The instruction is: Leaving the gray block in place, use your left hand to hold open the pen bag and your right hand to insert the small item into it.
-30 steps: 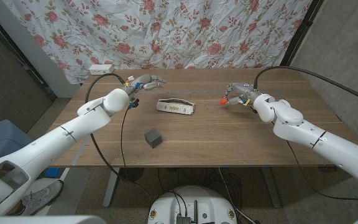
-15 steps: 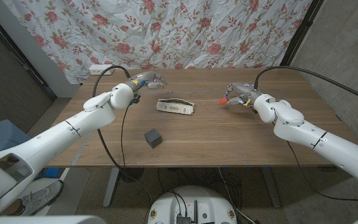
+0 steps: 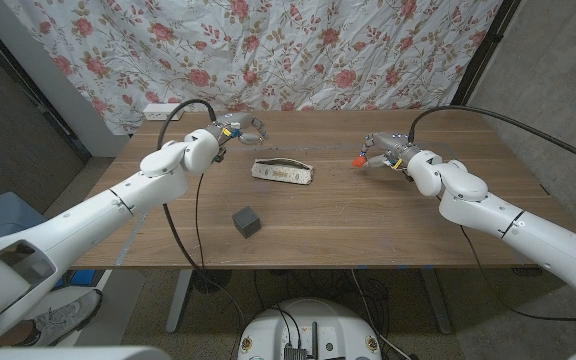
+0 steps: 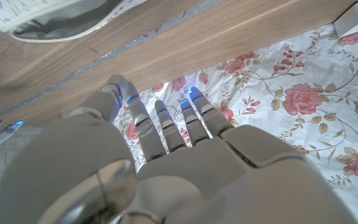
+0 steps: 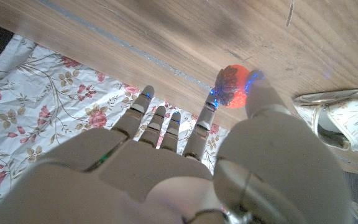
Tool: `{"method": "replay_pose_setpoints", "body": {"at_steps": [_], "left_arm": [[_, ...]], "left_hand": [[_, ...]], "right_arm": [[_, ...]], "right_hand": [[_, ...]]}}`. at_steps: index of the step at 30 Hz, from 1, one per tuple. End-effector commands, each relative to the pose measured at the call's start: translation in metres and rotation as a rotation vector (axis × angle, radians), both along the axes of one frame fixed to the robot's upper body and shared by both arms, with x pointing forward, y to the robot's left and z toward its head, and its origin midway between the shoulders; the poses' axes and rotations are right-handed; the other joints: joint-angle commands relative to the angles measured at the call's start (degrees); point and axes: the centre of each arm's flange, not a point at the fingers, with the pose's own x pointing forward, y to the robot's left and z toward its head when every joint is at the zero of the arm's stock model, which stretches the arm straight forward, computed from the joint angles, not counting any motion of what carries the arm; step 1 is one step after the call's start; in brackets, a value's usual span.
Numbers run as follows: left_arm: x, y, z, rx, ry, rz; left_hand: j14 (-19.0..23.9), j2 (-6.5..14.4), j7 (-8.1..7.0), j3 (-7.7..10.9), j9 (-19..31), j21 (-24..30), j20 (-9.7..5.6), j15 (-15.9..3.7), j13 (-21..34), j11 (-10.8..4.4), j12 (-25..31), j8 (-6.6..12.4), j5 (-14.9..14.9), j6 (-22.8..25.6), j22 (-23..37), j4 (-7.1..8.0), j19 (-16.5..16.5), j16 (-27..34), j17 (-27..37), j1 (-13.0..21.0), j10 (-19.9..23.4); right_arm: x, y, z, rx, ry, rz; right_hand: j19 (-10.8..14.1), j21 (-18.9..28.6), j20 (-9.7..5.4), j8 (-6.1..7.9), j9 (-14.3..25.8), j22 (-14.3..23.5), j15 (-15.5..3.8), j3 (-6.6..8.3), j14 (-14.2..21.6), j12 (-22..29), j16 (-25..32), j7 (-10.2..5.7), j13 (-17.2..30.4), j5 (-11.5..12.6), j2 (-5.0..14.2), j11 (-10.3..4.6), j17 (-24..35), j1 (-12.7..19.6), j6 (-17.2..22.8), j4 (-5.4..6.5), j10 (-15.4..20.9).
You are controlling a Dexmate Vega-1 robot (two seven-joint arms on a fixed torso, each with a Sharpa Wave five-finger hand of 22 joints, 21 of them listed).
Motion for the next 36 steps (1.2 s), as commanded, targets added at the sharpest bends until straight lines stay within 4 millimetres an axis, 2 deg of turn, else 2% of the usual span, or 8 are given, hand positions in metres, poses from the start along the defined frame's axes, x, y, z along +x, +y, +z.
{"method": "replay_pose_setpoints", "body": {"at_steps": [1, 7, 18, 36], "left_arm": [[0.001, -0.017, 0.003, 0.125, -0.02, 0.054], [0.002, -0.027, -0.001, 0.222, -0.038, 0.086], [0.007, -0.04, -0.004, 0.301, -0.038, 0.127], [0.012, -0.06, -0.021, 0.304, -0.058, 0.124]], "left_hand": [[0.66, -0.16, 0.13, -0.43, 0.22, 0.27, 0.01, -5.43, 0.22, -0.17, -0.05, -0.22, 0.18, 0.79, 0.09, 0.06, 0.69, 0.25, 0.06, 1.18, 0.43], [0.89, -0.44, -0.09, -0.77, 0.26, 0.17, -0.1, -5.5, 0.23, -0.34, -0.14, -0.42, 0.15, 1.23, 0.1, 0.11, 0.58, 0.23, 0.07, 1.77, 0.62], [1.22, -1.27, -0.66, -1.62, 0.46, -0.17, -0.33, -5.82, 0.23, -0.8, -0.3, -0.7, 0.11, 1.92, 0.09, 0.21, -0.15, 0.18, 0.08, 2.57, 0.95], [2.71, -2.32, -0.57, -3.32, 0.68, -0.07, -0.45, -6.81, 0.24, -1.05, -0.26, -0.99, 0.22, 4.45, 0.09, 0.39, -0.1, 0.37, 0.1, 4.83, 2.99]], "right_arm": [[0.004, 0.004, 0.001, 0.012, -0.003, 0.013], [0.005, 0.006, 0.003, 0.007, -0.007, 0.02], [0.005, 0.005, 0.002, -0.001, -0.003, 0.014], [0.006, 0.005, 0.003, -0.007, -0.009, 0.019]], "right_hand": [[0.34, -0.1, 0.04, 0.36, 0.12, 0.27, 0.07, 0.07, 0.5, 0.08, 0.44, -0.43, 0.13, 0.34, 0.63, 0.2, 0.16, 0.11, 0.79, 0.24, 0.35], [0.32, -0.13, 0.03, 0.38, 0.1, 0.27, 0.02, 0.03, 0.52, 0.06, 0.46, -0.45, 0.13, 0.38, 0.79, 0.21, 0.2, 0.05, 0.88, 0.27, 0.44], [0.29, -0.16, 0.07, 0.36, 0.06, 0.27, -0.09, -0.11, 0.58, 0.03, 0.48, -0.45, 0.14, 0.42, 0.95, 0.24, 0.27, -0.11, 0.97, 0.3, 0.66], [0.29, -0.19, 0.14, 0.38, 0.0, 0.27, -0.13, -0.32, 0.7, -0.08, 0.52, -0.45, 0.14, 0.45, 1.1, 0.19, 0.34, -0.3, 1.16, 0.29, 0.77]]}}
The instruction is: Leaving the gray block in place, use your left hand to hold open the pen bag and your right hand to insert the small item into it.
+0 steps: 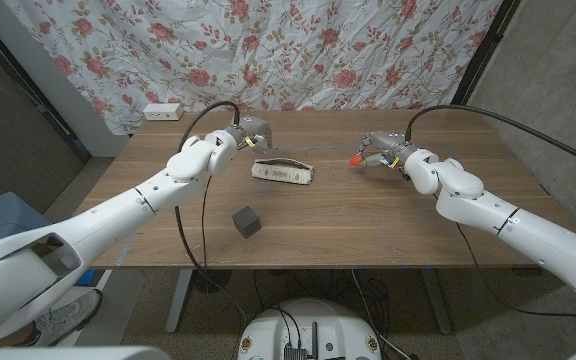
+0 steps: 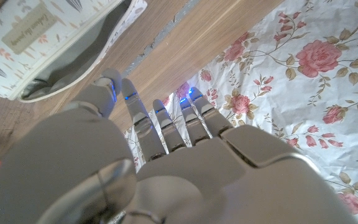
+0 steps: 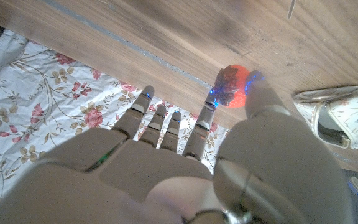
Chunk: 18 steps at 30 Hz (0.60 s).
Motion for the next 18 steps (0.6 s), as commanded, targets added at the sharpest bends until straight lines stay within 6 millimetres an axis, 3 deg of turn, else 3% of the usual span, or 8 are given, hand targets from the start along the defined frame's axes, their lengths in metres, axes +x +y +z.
{"method": "replay_pose_setpoints", "body": {"at_steps": [1, 18], "left_arm": [[0.003, -0.013, -0.014, 0.015, -0.012, 0.002], [0.009, -0.022, -0.034, 0.006, -0.043, 0.022]], "left_hand": [[0.99, -0.06, -0.16, -0.59, 0.13, -0.06, -0.21, -6.59, 0.24, 0.05, 0.0, -0.3, 0.22, 0.79, 0.11, 0.04, 0.15, 0.38, 0.1, 0.97, 0.89], [3.07, -0.71, 0.13, -2.34, 0.3, 0.1, -0.66, -7.45, 0.26, -0.19, 0.0, 0.15, 0.25, 5.01, 0.14, 0.24, 0.87, 0.61, 0.11, 3.07, 3.49]], "right_arm": [[0.001, 0.0, 0.0, -0.002, -0.004, 0.002], [0.001, 0.001, -0.001, -0.003, -0.009, 0.016]], "right_hand": [[0.29, -0.23, 0.14, 0.22, 0.29, 0.28, 0.18, 0.0, 0.39, -0.09, 0.52, -0.44, 0.14, 0.41, 0.5, -0.13, 0.08, -0.17, 1.19, 0.14, 0.46], [0.31, -0.25, 0.1, 0.3, 0.25, 0.28, 0.16, -0.16, 0.43, -0.15, 0.53, -0.45, 0.14, 0.46, 0.72, -0.04, 0.14, -0.27, 1.54, 0.11, 0.67]]}}
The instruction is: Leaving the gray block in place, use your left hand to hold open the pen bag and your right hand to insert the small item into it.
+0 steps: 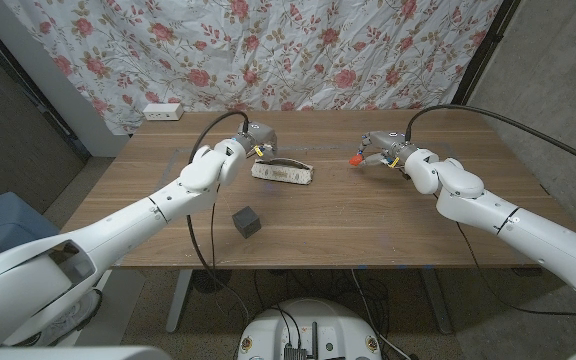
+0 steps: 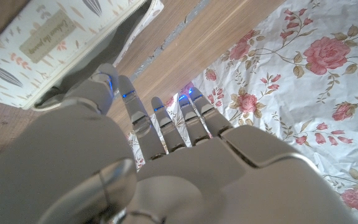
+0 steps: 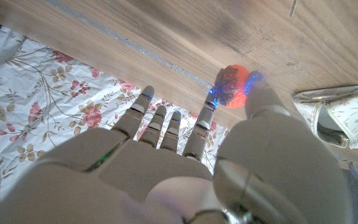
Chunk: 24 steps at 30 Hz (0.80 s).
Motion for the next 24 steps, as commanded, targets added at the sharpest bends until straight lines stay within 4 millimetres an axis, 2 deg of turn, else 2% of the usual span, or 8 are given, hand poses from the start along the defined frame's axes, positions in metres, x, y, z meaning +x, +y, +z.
{"method": "replay_pose_setpoints", "body": {"at_steps": [1, 24], "left_arm": [[0.004, -0.007, -0.012, 0.003, -0.019, 0.006], [0.015, -0.017, -0.017, 0.015, -0.037, -0.005]], "left_hand": [[1.07, -0.01, -0.09, -0.52, 0.32, 0.14, -0.31, -7.49, 0.27, 0.02, 0.0, 0.18, 0.25, 1.61, 0.15, 0.03, 0.56, 0.61, 0.11, 1.1, 1.0], [3.23, 0.61, 0.25, -1.74, 0.55, 0.34, -0.33, -7.96, 0.3, -0.09, -0.04, 0.06, 0.26, 3.68, 0.2, 0.29, 1.45, 0.87, 0.17, 2.71, 3.23]], "right_arm": [[0.0, 0.001, -0.001, 0.004, -0.003, 0.01], [-0.005, 0.0, -0.007, 0.018, -0.004, 0.006]], "right_hand": [[0.32, 0.01, 0.13, 0.48, 0.23, 0.28, 0.18, -0.16, 0.42, -0.16, 0.53, -0.68, 0.14, 0.25, 0.49, 0.18, 0.15, -0.02, 1.32, 0.12, 0.45], [0.31, -0.01, 0.1, 0.49, 0.16, 0.28, 0.16, -0.31, 0.51, -0.29, 0.54, -0.69, 0.15, 0.31, 0.69, 0.16, 0.22, -0.03, 1.52, 0.03, 0.51]]}}
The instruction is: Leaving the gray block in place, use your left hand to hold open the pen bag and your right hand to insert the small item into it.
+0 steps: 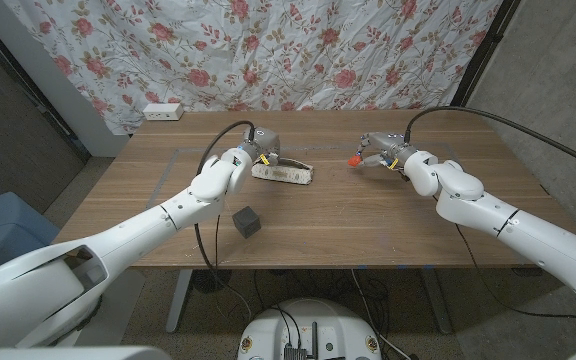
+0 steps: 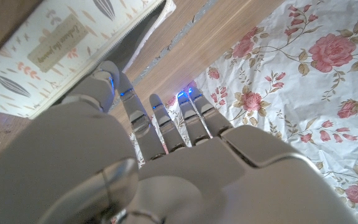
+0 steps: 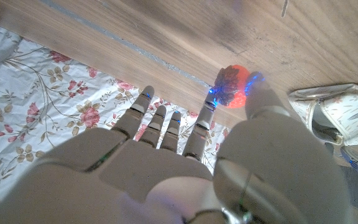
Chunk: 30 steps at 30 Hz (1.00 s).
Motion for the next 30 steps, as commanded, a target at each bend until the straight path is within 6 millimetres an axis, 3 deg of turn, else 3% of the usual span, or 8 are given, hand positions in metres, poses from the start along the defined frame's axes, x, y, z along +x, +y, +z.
{"method": "replay_pose_setpoints", "body": {"at_steps": [1, 14, 30], "left_arm": [[0.007, -0.006, 0.0, 0.012, -0.002, -0.009], [0.018, -0.013, 0.004, 0.031, 0.016, -0.026], [0.021, -0.013, 0.0, 0.046, 0.052, -0.02]], "left_hand": [[0.55, 0.37, 0.11, -0.38, 0.31, 0.31, 0.07, -7.85, 0.3, -0.1, -0.08, 0.0, 0.28, 0.86, 0.21, 0.19, 0.48, 0.14, 0.18, 1.07, 0.63], [0.58, 1.99, 0.22, -0.78, 0.51, 0.21, 0.37, -7.56, 0.31, -0.09, -0.42, -0.53, 0.37, 0.74, 0.26, 0.39, 0.37, -0.18, 0.21, 2.09, 0.67], [0.79, 2.35, 0.28, -1.27, 0.6, 0.28, 0.21, -7.99, 0.31, -0.12, -0.53, -0.65, 0.39, 1.11, 0.26, 0.21, 0.66, -0.28, 0.17, 2.74, 0.85]], "right_arm": [[-0.002, -0.002, -0.003, 0.01, 0.0, -0.006], [-0.001, -0.005, -0.005, 0.018, 0.002, -0.009], [0.003, -0.007, -0.007, 0.028, 0.001, -0.011]], "right_hand": [[0.3, -0.02, 0.09, 0.31, 0.15, 0.28, 0.16, -0.25, 0.49, -0.29, 0.54, -0.88, 0.15, 0.35, 0.49, 0.17, 0.23, 0.18, 1.34, 0.11, 0.53], [0.31, -0.03, 0.16, 0.29, 0.11, 0.28, 0.19, -0.37, 0.73, -0.31, 0.62, -0.87, 0.15, 0.36, 0.57, 0.18, 0.27, 0.12, 1.4, 0.07, 0.69], [0.34, -0.02, 0.27, 0.28, 0.07, 0.28, 0.18, -0.54, 0.8, -0.37, 0.64, -0.87, 0.16, 0.37, 0.68, 0.22, 0.34, 0.0, 1.52, 0.06, 0.82]]}}
